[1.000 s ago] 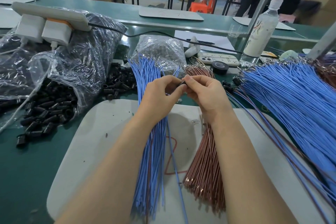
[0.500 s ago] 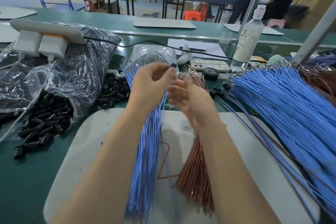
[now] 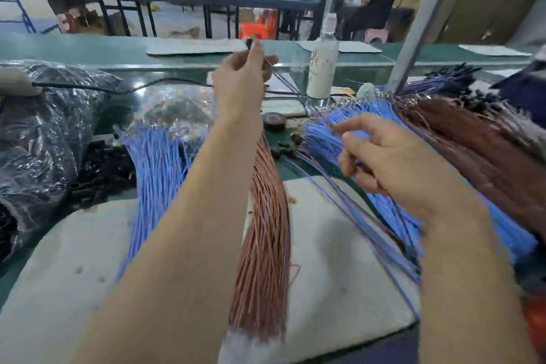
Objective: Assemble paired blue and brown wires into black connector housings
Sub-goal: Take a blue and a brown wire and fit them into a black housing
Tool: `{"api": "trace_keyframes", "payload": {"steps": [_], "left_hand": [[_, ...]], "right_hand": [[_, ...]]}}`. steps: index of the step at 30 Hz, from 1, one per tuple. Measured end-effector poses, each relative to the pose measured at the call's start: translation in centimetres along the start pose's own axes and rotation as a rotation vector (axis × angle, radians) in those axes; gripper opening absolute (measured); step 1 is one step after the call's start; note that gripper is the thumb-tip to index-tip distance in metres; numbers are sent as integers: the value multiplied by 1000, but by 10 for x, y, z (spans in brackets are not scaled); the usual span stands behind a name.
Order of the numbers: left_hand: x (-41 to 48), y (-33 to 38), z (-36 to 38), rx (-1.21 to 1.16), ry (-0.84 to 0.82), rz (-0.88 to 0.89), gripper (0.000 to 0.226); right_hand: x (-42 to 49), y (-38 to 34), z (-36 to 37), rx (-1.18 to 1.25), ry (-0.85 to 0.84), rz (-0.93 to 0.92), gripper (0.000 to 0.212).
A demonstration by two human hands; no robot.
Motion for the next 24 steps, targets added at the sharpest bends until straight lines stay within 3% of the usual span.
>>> {"api": "trace_keyframes", "payload": {"steps": [4, 7, 9, 14, 19, 24], "left_hand": [[-2, -76, 28, 74, -40, -191, 22], [-17, -132, 41, 193, -190, -379, 24], [-23, -155, 36, 337, -222, -395, 24], [-20, -148, 32, 432, -224, -304, 21], [-23, -102, 42, 247, -278, -220, 17], [-11, -32, 0, 48, -152, -43, 13]], "right_hand": [[14, 50, -24, -497, 148, 76, 12], [19, 85, -17, -696, 237, 120, 10], [20, 100, -9, -760, 283, 157, 12], [23, 103, -4, -764, 344, 140, 15], [32, 60, 11, -629, 384, -9, 19], [43, -5, 67, -462, 307, -217, 19]]}}
Point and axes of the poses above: each hand's wrist, its own x-axis towards the middle knuckle, its own z-axis out of the palm, y = z × x, the point moved 7 cm from there along x, towards the middle knuckle, and after that the axes turned 6 degrees about y, right-handed, at the moved point
